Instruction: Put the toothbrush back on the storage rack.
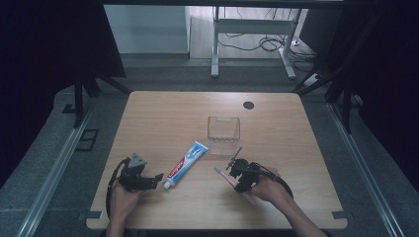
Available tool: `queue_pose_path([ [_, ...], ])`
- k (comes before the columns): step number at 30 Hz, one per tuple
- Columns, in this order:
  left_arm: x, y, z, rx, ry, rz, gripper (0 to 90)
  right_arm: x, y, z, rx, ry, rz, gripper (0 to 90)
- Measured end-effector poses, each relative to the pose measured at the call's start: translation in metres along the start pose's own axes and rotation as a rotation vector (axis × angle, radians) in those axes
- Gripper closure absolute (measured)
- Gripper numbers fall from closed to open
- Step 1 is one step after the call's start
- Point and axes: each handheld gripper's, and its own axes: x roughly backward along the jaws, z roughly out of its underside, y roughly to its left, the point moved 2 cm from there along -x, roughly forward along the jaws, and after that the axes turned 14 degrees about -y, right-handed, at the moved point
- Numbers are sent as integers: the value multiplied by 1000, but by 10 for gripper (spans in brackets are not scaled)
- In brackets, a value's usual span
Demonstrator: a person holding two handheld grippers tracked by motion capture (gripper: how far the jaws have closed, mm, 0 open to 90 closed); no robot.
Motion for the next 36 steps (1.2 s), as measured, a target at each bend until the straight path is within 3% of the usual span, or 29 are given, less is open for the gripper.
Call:
queue_pose_path([
  [9, 0, 0, 0, 2, -1, 2, 132, -11, 5, -10, 26, 60, 23, 677],
  [15, 0, 0, 0, -5, 0, 5, 132, -13, 4, -14, 16, 79, 26, 773],
  [24, -1, -1, 0, -9, 1, 5, 132, -12, 2, -15, -15, 66, -11, 786],
  [36, -2, -2, 0, -7, 11, 8, 135, 0, -1, -14, -6, 59, -38, 786],
])
